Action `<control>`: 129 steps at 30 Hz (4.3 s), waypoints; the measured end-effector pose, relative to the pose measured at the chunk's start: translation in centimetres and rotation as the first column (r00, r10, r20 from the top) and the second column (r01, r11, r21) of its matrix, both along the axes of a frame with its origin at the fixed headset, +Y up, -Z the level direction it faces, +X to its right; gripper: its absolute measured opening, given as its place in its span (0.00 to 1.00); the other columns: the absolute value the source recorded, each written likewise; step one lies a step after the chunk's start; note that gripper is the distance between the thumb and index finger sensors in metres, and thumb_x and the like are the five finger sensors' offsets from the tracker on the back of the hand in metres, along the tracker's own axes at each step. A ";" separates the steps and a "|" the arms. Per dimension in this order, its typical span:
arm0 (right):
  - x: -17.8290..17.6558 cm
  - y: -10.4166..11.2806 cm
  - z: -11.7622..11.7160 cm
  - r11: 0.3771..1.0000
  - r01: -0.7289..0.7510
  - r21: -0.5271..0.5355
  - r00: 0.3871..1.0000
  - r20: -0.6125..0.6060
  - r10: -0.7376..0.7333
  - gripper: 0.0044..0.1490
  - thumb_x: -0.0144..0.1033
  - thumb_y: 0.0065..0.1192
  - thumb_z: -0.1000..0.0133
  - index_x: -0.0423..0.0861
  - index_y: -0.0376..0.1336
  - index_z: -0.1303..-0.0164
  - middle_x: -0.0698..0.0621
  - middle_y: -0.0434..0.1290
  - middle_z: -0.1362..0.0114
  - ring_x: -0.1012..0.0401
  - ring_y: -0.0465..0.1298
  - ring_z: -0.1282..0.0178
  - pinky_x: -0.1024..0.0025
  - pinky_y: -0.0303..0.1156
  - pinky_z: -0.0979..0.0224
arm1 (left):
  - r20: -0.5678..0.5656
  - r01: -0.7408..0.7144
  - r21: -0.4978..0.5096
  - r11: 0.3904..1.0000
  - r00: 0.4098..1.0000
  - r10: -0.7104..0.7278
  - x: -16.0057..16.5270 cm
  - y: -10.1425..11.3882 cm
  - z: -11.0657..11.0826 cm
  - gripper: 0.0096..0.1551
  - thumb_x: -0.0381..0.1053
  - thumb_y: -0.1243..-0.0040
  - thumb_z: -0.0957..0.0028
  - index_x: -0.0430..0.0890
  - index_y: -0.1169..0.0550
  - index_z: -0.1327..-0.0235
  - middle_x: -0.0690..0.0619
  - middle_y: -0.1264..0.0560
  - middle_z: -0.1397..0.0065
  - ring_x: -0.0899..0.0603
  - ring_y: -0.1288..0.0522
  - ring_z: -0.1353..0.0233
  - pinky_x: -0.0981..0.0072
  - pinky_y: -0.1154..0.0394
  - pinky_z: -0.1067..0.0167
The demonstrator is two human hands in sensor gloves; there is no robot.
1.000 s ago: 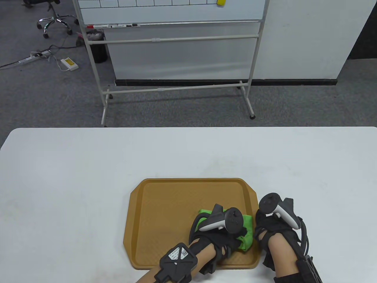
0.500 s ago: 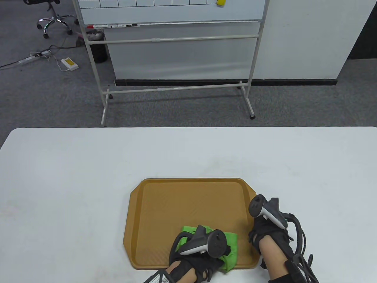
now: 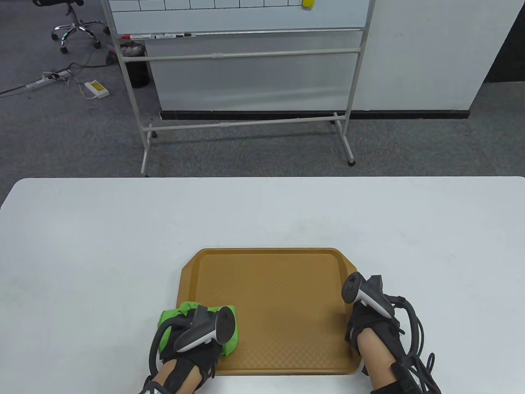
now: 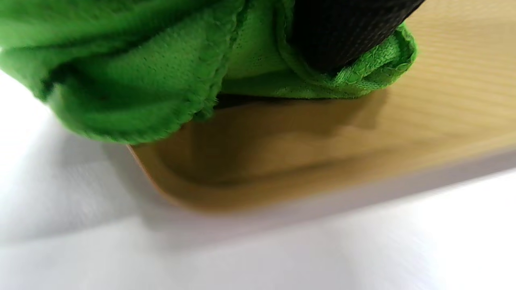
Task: Wipe the food tray with a square towel
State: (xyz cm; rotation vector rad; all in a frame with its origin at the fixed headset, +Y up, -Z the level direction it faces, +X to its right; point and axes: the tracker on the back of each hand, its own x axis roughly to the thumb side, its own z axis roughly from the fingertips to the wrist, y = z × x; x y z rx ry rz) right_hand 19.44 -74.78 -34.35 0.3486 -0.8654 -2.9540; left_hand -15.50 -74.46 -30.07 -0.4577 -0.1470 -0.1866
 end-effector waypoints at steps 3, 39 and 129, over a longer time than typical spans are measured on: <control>0.0 0.0 0.0 1.000 0.002 -0.004 1.000 -0.008 -0.002 0.65 0.49 0.81 0.57 0.44 0.38 0.28 0.46 0.80 0.39 0.53 0.88 0.59 0.53 0.81 0.52 | -0.037 0.042 0.013 0.999 0.998 -0.042 0.5 -0.5 -2.4 0.32 0.59 0.46 0.43 0.64 0.40 0.25 0.51 0.45 0.12 0.35 0.54 0.17 0.38 0.55 0.25; 1.3 -0.2 -0.2 0.989 0.149 -0.017 0.989 -0.004 -0.149 0.56 0.42 0.71 0.53 0.46 0.38 0.28 0.45 0.79 0.38 0.52 0.87 0.57 0.52 0.80 0.50 | 0.259 -0.293 -0.145 0.945 0.911 0.322 21.1 -2.0 -6.2 0.31 0.57 0.47 0.41 0.68 0.40 0.25 0.57 0.53 0.13 0.32 0.58 0.19 0.36 0.56 0.26; 1.9 -0.2 0.1 0.980 0.200 -0.018 0.979 0.033 -0.199 0.55 0.42 0.69 0.51 0.49 0.37 0.27 0.45 0.78 0.37 0.52 0.86 0.56 0.53 0.79 0.49 | 0.133 -0.271 0.176 0.946 0.959 0.250 -0.7 -0.3 -3.2 0.30 0.44 0.28 0.49 0.64 0.25 0.35 0.58 0.27 0.27 0.39 0.28 0.35 0.46 0.30 0.39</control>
